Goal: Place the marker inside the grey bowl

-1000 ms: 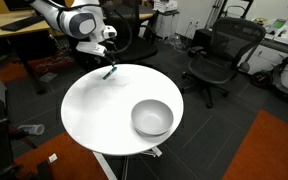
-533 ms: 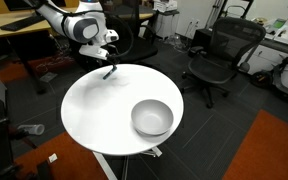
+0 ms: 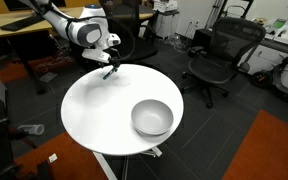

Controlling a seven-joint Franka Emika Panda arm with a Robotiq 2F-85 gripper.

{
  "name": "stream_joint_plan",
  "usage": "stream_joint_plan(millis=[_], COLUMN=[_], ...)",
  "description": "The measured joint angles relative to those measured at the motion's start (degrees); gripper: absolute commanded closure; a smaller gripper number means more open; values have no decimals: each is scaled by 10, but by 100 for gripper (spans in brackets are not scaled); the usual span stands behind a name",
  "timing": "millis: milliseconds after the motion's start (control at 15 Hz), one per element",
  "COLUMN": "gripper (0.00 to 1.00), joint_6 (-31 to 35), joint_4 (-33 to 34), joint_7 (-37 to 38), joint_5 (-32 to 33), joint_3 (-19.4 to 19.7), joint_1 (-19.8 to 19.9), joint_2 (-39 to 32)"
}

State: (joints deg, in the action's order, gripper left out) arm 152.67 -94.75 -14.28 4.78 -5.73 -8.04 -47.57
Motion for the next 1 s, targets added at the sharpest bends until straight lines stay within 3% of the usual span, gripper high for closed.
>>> stream_joint_plan(millis=[333,400,533,1000], gripper=[3,26,29,84], joint_6=[0,0,0,0], joint_4=[13,14,16,25], joint_7=[0,0,0,0], joint_5=[0,0,0,0], joint_3=[0,0,0,0], joint_1=[1,1,1,1], joint_2=[-15,-17,-20,-27])
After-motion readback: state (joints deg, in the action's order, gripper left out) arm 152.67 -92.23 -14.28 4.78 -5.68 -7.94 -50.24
